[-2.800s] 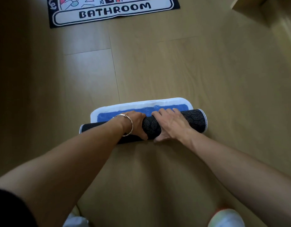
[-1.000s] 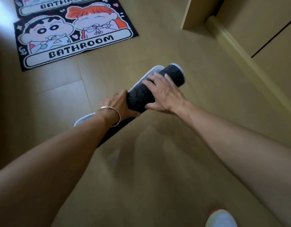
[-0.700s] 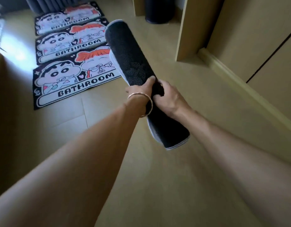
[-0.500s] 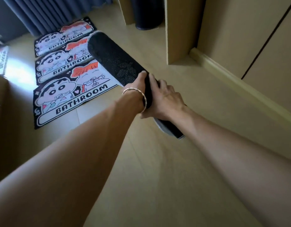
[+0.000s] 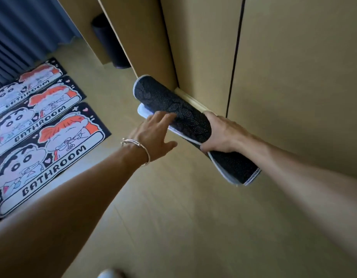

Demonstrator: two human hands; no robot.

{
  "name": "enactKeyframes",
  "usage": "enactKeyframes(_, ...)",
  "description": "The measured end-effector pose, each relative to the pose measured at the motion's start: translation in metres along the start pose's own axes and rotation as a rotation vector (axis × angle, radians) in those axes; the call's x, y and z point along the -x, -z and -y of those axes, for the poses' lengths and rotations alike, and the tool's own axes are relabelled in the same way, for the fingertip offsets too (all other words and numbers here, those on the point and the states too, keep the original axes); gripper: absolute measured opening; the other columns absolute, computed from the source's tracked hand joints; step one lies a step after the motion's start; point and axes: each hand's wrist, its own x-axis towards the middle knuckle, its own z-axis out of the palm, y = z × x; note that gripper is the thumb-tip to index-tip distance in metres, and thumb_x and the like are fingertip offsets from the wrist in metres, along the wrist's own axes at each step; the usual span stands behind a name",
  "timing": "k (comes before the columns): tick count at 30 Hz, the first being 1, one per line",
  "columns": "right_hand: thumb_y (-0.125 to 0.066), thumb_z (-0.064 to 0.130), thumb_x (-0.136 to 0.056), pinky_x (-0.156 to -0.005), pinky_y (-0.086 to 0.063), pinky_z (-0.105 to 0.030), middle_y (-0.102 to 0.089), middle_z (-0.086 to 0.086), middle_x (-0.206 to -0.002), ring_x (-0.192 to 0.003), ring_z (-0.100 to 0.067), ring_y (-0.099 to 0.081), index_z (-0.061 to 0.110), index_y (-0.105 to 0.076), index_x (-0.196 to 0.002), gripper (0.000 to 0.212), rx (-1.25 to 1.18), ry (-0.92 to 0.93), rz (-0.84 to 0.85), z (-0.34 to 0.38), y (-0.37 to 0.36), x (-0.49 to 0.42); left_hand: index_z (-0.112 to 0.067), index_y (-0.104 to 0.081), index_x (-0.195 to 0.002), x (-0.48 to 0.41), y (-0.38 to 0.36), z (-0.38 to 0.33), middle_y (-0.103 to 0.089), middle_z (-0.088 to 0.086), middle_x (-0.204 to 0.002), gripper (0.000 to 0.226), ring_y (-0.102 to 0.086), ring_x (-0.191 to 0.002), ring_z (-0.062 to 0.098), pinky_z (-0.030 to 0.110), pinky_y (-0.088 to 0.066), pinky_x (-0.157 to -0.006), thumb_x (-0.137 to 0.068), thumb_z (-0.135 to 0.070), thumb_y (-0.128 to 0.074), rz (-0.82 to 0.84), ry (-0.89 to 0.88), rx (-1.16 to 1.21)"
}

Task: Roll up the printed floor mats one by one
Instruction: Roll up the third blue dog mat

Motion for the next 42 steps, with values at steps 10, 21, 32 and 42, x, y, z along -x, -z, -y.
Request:
enactKeyframes(10, -0.078, 0.031, -0.062, -0.076, -0.051, -0.036, -0.057, 0.003, -0.113, -0.097, -0.022, -0.057, 0.029, -0.038, -0.131, 0.079, -0.024, 0.009, 0.102, -0.055, -0.044, -0.001, -0.026, 0.016, -0.149, -0.083, -0.075, -0.011, -0.030, 0.008, -0.148, 0.123, -0.030, -0.135, 0.029, 0.050, -0.025, -0.111, -0.067, -0.065, -0.068, 0.238, -0.422, -0.445)
enactKeyframes(21, -0.074, 0.030, -0.062, -0.088, -0.044, -0.036, -0.049, 0.005, -0.124, -0.114, -0.023, -0.051, 0.037, -0.024, -0.141, 0.095, 0.144, -0.445, -0.044, -0.219, -0.075, 0.142, -0.026, -0.036, -0.134, -0.109, -0.168, -0.207, -0.046, 0.004, -0.119, 0.078, -0.045, -0.110, 0.025, 0.041, -0.048, -0.085, -0.068, -0.054, -0.065, 0.244, -0.890, -0.264)
enactKeyframes(32, -0.073, 0.032, -0.067, -0.099, -0.034, -0.037, -0.044, 0.010, -0.132, -0.121, -0.019, -0.044, 0.039, -0.018, -0.145, 0.095, 0.240, -0.611, -0.134, -0.294, -0.094, 0.236, -0.030, 0.004, -0.146, -0.073, -0.223, -0.330, -0.041, 0.007, -0.129, 0.099, -0.046, -0.117, 0.030, 0.050, -0.044, -0.090, -0.076, -0.057, -0.061, 0.163, -0.928, -0.316)
enactKeyframes(42, -0.075, 0.029, -0.071, -0.109, -0.024, -0.051, -0.043, 0.003, -0.136, -0.126, -0.026, -0.038, 0.028, -0.023, -0.145, 0.091, 0.418, -0.807, -0.230, -0.343, -0.117, 0.267, -0.026, 0.008, -0.148, -0.056, -0.247, -0.391, -0.029, 0.008, -0.140, 0.094, -0.035, -0.126, 0.028, 0.050, -0.035, -0.099, -0.084, -0.042, -0.059, 0.137, -0.973, -0.323)
